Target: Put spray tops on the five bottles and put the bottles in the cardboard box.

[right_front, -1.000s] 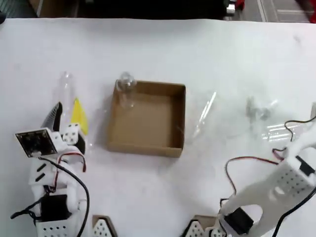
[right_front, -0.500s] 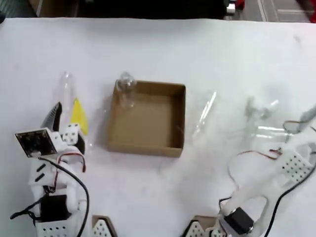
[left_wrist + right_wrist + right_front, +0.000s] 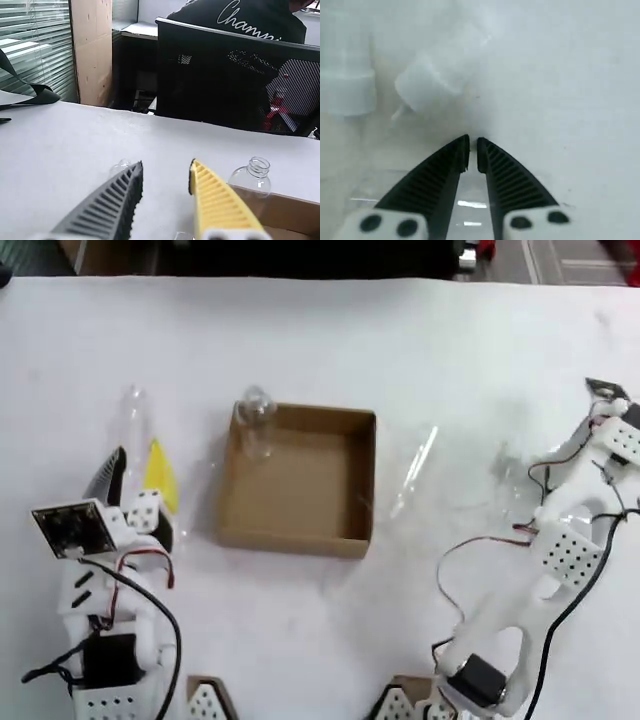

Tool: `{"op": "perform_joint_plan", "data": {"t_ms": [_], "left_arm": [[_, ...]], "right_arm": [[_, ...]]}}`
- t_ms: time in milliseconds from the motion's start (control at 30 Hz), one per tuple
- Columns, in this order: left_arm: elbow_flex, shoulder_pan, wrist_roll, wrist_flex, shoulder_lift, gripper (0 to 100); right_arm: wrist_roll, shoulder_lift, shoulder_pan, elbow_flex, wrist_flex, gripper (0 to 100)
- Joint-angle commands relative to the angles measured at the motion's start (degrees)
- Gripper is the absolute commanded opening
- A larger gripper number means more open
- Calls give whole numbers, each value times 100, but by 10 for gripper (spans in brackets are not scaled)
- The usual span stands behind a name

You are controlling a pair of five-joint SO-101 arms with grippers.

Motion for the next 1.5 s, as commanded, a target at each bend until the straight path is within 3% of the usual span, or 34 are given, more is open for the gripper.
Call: {"op": "perform_joint_plan", "data": {"t_ms": [0,167,400,567,667,900,1100,1300,1467], "left_arm": [[-79,75,-35,-167,-40,148],[-79,75,-35,-167,-40,147],[-97,75,-35,-167,-40,147],[-97,75,-35,-167,-40,147],[-97,75,-35,-167,-40,147],[-97,75,-35,-167,-40,148],[-79,75,-35,-167,-40,150],[-79,75,-35,-167,-40,150],[-79,75,-35,-167,-40,150]], "right_arm": [[-53,-1112,-84,-105,163,15],[167,-2149,470,-624,66,17],[2523,-2167,1525,-527,84,31],[4018,-1921,2123,-440,110,221],[5310,-1789,2211,-440,154,206],[6611,-1824,2237,79,154,229],[6796,-2985,2123,1688,154,230],[6418,-5358,1499,3851,136,230],[6971,-7108,1077,5811,-681,230]]}}
